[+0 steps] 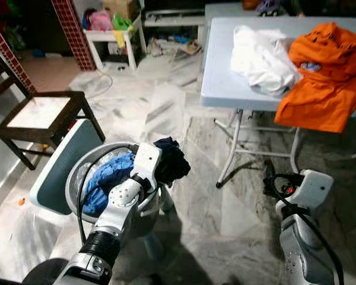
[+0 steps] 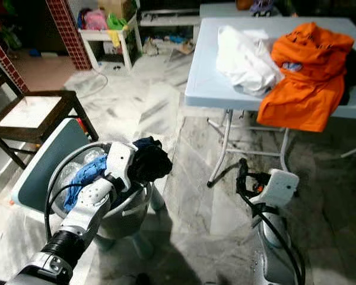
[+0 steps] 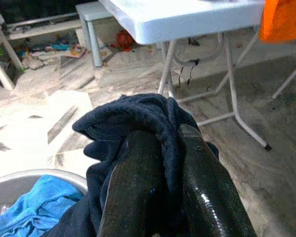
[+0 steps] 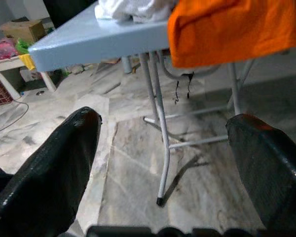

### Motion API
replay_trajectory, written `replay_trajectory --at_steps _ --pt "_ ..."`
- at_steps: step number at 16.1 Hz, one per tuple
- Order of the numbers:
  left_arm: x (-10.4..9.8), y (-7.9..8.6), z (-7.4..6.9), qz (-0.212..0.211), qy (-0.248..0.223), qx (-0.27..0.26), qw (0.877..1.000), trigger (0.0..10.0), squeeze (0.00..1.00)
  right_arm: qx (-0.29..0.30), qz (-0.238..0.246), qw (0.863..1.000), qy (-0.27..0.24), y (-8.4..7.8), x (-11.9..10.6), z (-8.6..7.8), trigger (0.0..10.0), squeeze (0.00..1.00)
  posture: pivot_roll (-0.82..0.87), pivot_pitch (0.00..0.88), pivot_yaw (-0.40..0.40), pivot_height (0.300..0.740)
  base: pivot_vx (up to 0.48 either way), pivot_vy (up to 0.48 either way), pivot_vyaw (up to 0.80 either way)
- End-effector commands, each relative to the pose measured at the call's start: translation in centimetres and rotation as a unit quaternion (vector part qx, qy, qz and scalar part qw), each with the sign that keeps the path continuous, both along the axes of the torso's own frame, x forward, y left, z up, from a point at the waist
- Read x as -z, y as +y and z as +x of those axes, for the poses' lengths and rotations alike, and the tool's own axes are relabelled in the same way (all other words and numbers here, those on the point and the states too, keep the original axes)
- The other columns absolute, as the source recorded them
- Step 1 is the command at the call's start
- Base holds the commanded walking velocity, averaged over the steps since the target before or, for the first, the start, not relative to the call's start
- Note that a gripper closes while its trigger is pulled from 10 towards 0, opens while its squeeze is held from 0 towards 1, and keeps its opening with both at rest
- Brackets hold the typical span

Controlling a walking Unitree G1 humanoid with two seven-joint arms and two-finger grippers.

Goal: Hang hanger

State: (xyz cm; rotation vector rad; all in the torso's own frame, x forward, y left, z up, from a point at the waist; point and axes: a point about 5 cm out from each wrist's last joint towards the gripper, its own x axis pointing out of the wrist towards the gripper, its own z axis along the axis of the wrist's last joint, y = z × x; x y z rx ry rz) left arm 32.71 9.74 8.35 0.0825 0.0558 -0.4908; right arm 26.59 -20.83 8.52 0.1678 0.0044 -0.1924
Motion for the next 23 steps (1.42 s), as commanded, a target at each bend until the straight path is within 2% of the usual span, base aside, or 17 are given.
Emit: replay_trajectory --at_steps 1,4,10,15,21,23 --pt "-0.5 0.4 0.5 -0.014 -0.013 -0.012 1.0 10.0 0.0 -0.018 -0.003 1.0 0.002 0.5 0.0 0.5 10.0 0.0 -0.2 0.0 0.05 0.74 0.0 0.0 0.0" --pt "-0.7 0.1 0.6 -0.025 -0.015 -0.012 0.999 10.0 0.0 -0.034 -0.009 0.999 -0.002 0.7 -0.5 0.9 10.0 0.0 -0.2 0.007 0.031 0.74 0.0 0.0 -0.65" --pt "-0.9 -1.1 0.6 -0.052 -0.019 -0.01 0.998 10.0 0.0 -0.056 -0.036 0.998 0.002 0.9 -0.7 0.8 10.0 0.0 -0.21 0.034 0.007 0.74 0.0 -0.297 0.0" --pt "-2.4 -1.7 1.7 -0.06 -0.043 -0.005 0.997 10.0 0.0 -0.064 -0.048 0.997 -0.021 1.3 -1.9 2.4 10.0 0.0 -0.22 0.07 0.039 0.74 0.0 -0.421 0.0" --pt "-2.7 -2.1 1.8 -0.053 -0.049 0.01 0.997 10.0 0.0 -0.048 -0.05 0.997 -0.021 0.6 -1.8 1.9 10.0 0.0 -0.23 0.095 0.05 0.74 0.0 -0.449 0.0" --pt "-3.4 -2.6 2.0 -0.052 -0.066 0.023 0.996 10.0 0.0 -0.044 -0.052 0.997 -0.021 0.5 -1.8 1.8 10.0 0.0 -0.23 0.096 0.053 0.74 0.0 -0.428 0.0"
